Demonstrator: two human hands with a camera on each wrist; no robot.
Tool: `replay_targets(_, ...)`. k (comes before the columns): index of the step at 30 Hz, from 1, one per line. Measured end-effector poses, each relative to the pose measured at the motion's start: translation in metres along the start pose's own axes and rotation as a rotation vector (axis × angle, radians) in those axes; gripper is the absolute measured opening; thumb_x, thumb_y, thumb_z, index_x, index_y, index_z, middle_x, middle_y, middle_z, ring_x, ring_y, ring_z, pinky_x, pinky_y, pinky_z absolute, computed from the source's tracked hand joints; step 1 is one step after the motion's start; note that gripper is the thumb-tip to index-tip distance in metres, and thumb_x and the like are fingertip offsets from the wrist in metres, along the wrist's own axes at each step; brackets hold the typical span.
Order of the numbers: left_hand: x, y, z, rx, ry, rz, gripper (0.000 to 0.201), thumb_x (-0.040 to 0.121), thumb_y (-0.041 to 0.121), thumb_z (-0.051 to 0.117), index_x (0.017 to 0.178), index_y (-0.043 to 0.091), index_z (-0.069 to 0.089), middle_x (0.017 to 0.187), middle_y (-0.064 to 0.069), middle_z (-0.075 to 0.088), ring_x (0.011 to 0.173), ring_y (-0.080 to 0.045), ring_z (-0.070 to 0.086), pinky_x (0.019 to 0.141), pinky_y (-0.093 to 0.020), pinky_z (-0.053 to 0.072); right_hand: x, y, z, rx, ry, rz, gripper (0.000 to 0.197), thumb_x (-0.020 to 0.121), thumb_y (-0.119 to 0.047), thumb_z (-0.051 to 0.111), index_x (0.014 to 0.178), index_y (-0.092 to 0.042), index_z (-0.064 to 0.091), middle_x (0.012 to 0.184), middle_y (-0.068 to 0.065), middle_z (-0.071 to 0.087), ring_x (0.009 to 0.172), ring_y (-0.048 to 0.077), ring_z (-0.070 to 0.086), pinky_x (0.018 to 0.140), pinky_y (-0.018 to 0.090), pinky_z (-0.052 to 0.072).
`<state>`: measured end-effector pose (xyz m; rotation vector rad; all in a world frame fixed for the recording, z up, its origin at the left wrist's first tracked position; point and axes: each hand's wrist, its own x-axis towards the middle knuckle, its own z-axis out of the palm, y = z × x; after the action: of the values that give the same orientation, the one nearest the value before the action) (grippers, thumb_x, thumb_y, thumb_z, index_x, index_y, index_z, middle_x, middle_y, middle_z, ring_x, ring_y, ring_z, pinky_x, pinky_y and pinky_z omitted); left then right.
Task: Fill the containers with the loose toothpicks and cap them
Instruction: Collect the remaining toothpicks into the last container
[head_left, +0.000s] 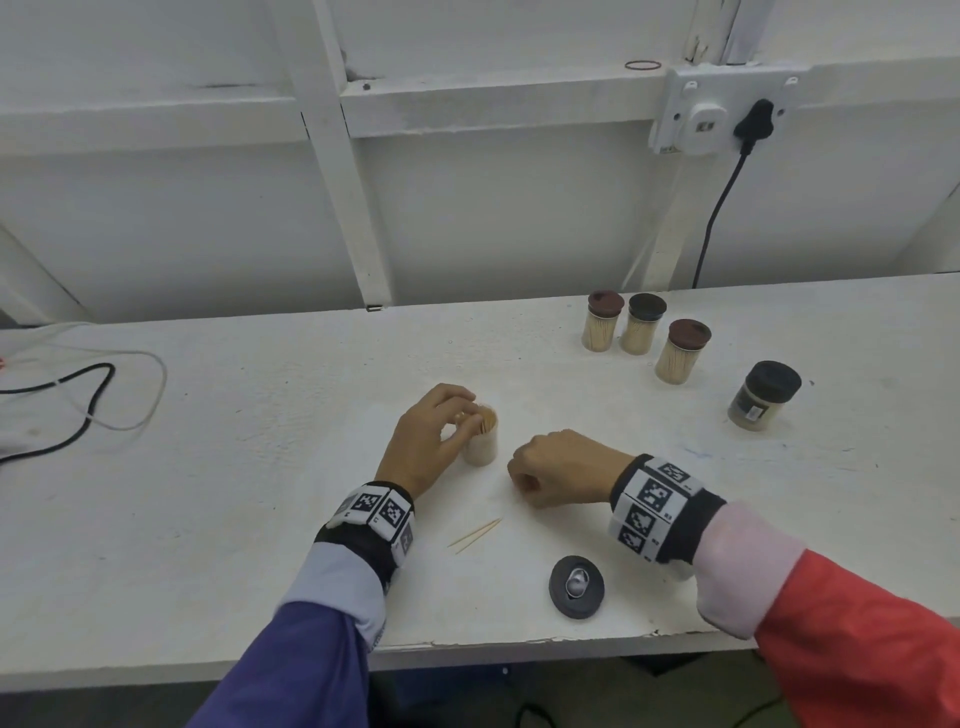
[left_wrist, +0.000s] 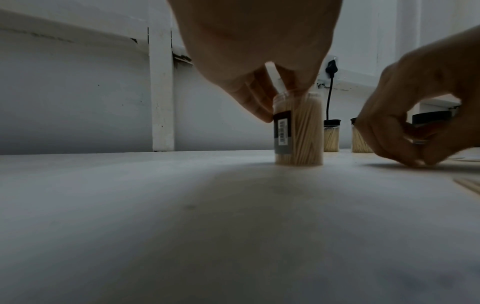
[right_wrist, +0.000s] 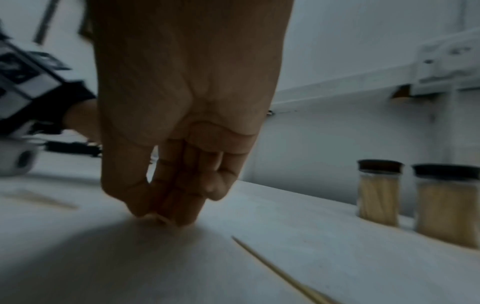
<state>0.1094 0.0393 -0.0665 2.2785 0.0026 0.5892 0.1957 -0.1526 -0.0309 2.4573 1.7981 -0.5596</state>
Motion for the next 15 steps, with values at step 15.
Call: replay_targets(15,0.002,0.008,-0.002,-0.091,0.043,-0.081,0.004,0.093,0.019,0.065,0.09,0.016,0.064,0.109,0.004,0.057,0.093,-0.003,0.061,0.075,-0.012,0.05,0.026,-0.007,-0.028,0.919,0.753,0.028,0.02,0.089,-0.004,0.06,0.102,-0.016,0.051,0.078,0.008,0.07,0.067,0.02,0.068,0.055,0.03,0.056)
